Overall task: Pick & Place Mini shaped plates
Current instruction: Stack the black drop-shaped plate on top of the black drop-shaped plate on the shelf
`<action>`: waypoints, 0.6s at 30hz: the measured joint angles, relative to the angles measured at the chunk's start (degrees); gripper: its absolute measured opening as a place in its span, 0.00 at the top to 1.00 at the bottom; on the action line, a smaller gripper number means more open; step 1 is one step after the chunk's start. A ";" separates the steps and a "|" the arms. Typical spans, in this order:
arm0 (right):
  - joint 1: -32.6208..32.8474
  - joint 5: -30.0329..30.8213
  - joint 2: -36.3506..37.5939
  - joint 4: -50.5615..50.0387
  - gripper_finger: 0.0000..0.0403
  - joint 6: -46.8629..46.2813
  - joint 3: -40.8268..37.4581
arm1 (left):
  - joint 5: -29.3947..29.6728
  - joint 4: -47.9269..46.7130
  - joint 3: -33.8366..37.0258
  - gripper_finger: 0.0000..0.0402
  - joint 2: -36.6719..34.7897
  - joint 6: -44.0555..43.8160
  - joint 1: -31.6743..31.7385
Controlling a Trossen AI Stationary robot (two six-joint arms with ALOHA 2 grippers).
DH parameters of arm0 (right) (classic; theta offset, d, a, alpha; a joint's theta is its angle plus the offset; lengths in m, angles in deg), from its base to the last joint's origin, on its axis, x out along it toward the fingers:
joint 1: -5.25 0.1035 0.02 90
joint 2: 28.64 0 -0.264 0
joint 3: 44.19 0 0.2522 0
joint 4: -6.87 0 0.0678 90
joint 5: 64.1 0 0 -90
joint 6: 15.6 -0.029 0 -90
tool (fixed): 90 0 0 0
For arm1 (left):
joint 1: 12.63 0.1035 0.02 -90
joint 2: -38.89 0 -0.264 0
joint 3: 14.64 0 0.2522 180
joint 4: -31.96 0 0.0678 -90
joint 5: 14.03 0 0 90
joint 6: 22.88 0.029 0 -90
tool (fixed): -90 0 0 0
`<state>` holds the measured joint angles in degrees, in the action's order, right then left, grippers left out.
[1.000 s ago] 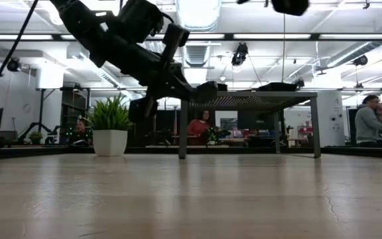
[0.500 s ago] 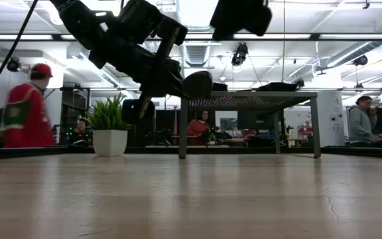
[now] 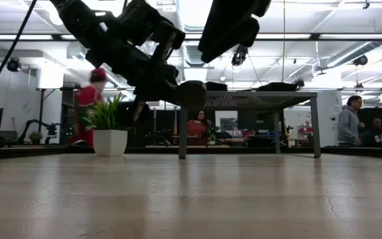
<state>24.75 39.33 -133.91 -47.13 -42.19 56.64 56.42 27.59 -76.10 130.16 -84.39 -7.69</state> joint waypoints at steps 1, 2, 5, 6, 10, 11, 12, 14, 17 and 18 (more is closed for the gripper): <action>0.00 0.01 -0.38 0.18 0.66 1.07 0.01 | 0.01 0.09 -0.01 1.00 -0.10 -0.06 -0.23; 0.00 0.03 -0.67 0.19 0.67 2.24 0.02 | 0.00 -0.07 -0.14 1.00 -0.16 0.15 -0.48; 0.00 0.00 -1.61 0.29 0.69 6.21 0.02 | -0.06 -0.57 -0.76 1.00 -0.16 1.20 -1.34; 0.00 0.00 -1.64 0.17 0.69 7.10 0.02 | -0.06 -0.86 -0.96 1.00 -0.16 1.25 -1.63; -0.07 0.04 -1.53 1.52 0.71 8.48 0.13 | -0.05 -1.21 -1.03 1.00 -0.16 1.61 -2.71; -0.07 0.02 -1.53 1.73 0.72 8.76 0.11 | -0.06 -1.67 -1.03 1.00 -0.16 1.77 -2.96; -0.07 0.02 -1.53 2.12 0.72 9.05 0.11 | -0.06 -2.08 -1.03 1.00 -0.16 1.92 -3.18; -0.04 -0.03 -1.51 2.64 0.73 10.11 0.11 | -0.04 -2.50 -1.03 1.00 -0.16 2.29 -3.59; -0.04 -0.47 -1.63 4.16 0.74 12.39 0.10 | -0.14 -2.42 -1.23 1.00 -0.16 2.33 -4.08; -0.04 -0.68 -1.64 4.49 0.74 13.28 0.07 | -0.38 -2.45 -1.50 1.00 -0.16 2.41 -4.20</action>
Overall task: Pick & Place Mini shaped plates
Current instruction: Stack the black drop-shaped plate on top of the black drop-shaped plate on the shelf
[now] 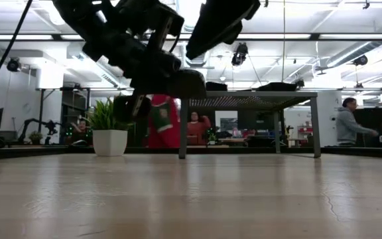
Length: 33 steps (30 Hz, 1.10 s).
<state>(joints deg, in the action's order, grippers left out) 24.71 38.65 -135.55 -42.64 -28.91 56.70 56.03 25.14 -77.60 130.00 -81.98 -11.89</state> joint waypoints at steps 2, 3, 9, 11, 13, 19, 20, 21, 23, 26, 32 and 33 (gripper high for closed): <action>-0.04 -0.64 0.00 1.00 0.75 1.35 0.00 | -0.11 0.00 -0.75 1.00 0.00 0.41 -0.38; -0.15 -0.69 0.00 1.13 0.75 1.53 0.00 | -0.14 -0.02 -1.17 1.00 0.00 0.51 -0.53; -0.39 -2.53 0.00 1.03 0.77 1.78 0.00 | -0.44 -0.60 -3.51 1.00 0.00 2.04 -0.93; -0.33 -2.64 -0.02 0.98 0.78 1.76 0.00 | -0.41 -2.88 -4.39 1.00 0.00 3.24 -0.86; -0.33 -2.82 -0.02 0.98 0.79 1.78 0.00 | -0.37 -5.28 -4.82 1.00 0.00 5.05 -0.88; -0.35 -2.79 -0.04 0.85 0.80 1.75 0.00 | 0.10 -9.47 -5.97 1.00 0.00 7.99 -0.91; -0.35 -2.81 -0.04 0.85 0.80 1.76 0.00 | 0.25 -9.46 -6.21 1.00 0.00 8.05 -0.91; -0.35 -2.87 -0.04 0.85 0.80 1.75 0.00 | 0.61 -9.33 -6.51 1.00 -0.02 8.15 -0.92; -0.35 -3.82 -0.04 0.83 0.81 1.76 0.00 | 0.94 -9.31 -7.21 1.00 -0.05 8.26 -0.89; -0.35 -4.24 -0.04 0.81 0.81 1.78 0.00 | 0.95 -9.25 -8.26 1.00 -0.08 9.00 -0.94; -0.35 -4.24 -0.04 0.13 0.81 1.75 0.00 | 0.98 -9.73 -8.84 1.00 -0.09 9.79 -0.97; -0.35 -4.24 -0.04 -0.18 0.82 1.75 0.00 | 0.98 -9.94 -8.84 1.00 -0.09 9.81 -0.97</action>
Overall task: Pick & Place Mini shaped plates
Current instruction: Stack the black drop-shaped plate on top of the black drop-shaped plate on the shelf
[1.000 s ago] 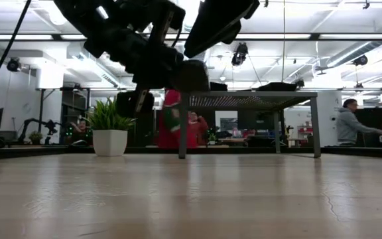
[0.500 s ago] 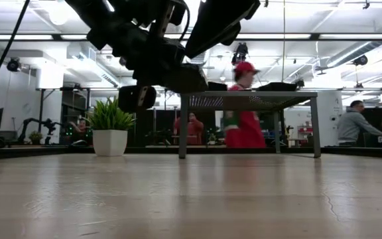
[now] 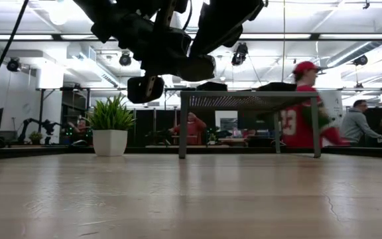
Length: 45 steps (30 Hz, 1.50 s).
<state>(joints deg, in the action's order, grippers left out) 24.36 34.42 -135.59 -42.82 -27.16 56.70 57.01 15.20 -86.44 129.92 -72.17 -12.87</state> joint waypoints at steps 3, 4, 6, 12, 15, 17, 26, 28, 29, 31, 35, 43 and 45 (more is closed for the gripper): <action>0.00 0.00 0.00 -0.37 0.84 0.00 -0.02 | 0.00 -0.07 0.00 1.00 0.00 0.02 -0.11; 0.00 0.02 0.00 -0.39 0.84 0.00 -0.02 | 0.00 -0.05 0.00 1.00 0.00 0.02 -0.11; 0.00 0.31 0.00 -0.79 0.86 -0.07 -0.03 | 0.00 -0.05 0.00 1.00 0.00 0.01 -0.11; -0.20 0.47 0.00 -2.88 0.96 -0.83 -0.04 | 0.00 -0.05 -0.03 1.00 -0.15 -0.71 -0.09; -0.24 0.91 0.00 -3.88 0.98 -1.73 -0.02 | 0.01 -0.05 -0.61 1.00 -0.15 -0.78 -0.08; -0.22 2.11 0.00 -5.00 0.98 -1.16 0.29 | 0.09 0.06 -1.00 1.00 -0.20 -0.77 -0.02; -0.22 3.43 -0.02 -8.53 0.98 1.45 3.77 | 0.37 -0.06 -1.04 1.00 -0.20 -1.80 0.03; -0.22 3.44 -0.02 -9.18 0.98 1.68 3.91 | 0.38 -0.05 -0.98 1.00 -0.20 -1.84 0.05; -0.22 3.44 -0.02 -9.54 0.98 1.69 3.93 | 0.50 -0.05 -0.96 1.00 -0.22 -1.95 0.07; -0.22 3.45 -0.02 -10.50 0.98 1.70 3.92 | 0.90 -0.04 -0.96 1.00 -0.20 -2.17 0.07; -0.24 3.48 -0.02 -10.84 0.98 1.72 3.83 | 0.98 -0.04 -0.96 0.99 -0.21 -2.21 0.07; -0.33 3.92 -0.02 -11.35 0.98 2.54 3.76 | -0.22 -0.04 -0.98 0.84 -0.67 -2.20 -0.03; -0.37 3.95 -0.02 -11.81 0.98 2.55 3.76 | -0.36 -0.12 -0.85 0.80 -1.00 -2.18 -0.04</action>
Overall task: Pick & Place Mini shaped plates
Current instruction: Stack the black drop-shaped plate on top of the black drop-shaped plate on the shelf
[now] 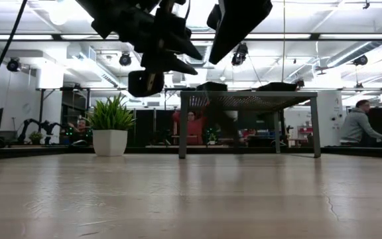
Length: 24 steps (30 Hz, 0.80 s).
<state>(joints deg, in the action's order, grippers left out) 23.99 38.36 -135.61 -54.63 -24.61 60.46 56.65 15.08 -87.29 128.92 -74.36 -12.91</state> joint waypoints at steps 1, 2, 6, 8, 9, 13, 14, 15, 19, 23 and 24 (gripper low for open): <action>0.00 0.00 0.00 -0.34 0.98 0.01 -0.01 | -0.19 0.08 0.00 0.78 -0.11 0.20 0.00; 0.01 -0.03 0.00 -0.54 0.98 0.00 -0.02 | -0.27 0.06 0.00 0.76 -0.22 0.55 0.00; 0.07 -0.12 0.02 -1.53 0.98 0.11 -0.02 | -0.32 0.03 0.00 0.70 -0.87 2.07 0.04; 0.06 -0.66 0.02 -1.63 0.98 -2.02 -0.04 | -0.81 -0.57 0.00 0.68 -1.16 2.72 0.04; 0.02 -2.10 0.02 -1.63 0.98 -2.95 -0.04 | -1.03 -1.26 0.01 0.67 -1.29 3.57 0.04; 0.17 -4.12 0.09 -1.55 0.98 -14.27 -0.87 | -1.02 -3.68 0.02 0.65 -1.30 6.55 -0.09; 0.44 -4.37 0.09 -1.17 0.98 -17.11 -1.07 | -1.02 -3.96 0.04 0.65 -1.14 6.96 -0.07; 0.67 -4.41 0.09 -0.85 0.98 -20.23 -1.27 | -1.14 -4.14 0.06 0.65 -0.94 7.55 -0.07; 2.12 -4.42 0.11 0.75 0.98 -33.97 -2.96 | -1.62 -4.00 0.07 0.66 -0.18 11.15 -0.09; 4.48 -3.53 0.10 2.20 0.95 -47.12 -4.21 | -1.63 -4.12 0.09 0.66 0.70 16.05 -0.08; 5.16 -3.49 0.11 2.70 0.94 -49.91 -4.37 | -1.72 -4.27 0.09 0.66 0.97 17.32 -0.09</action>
<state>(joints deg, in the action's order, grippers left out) 29.15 34.88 -135.50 -51.93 -74.51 56.09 54.94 10.82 -87.20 129.88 -57.04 -13.00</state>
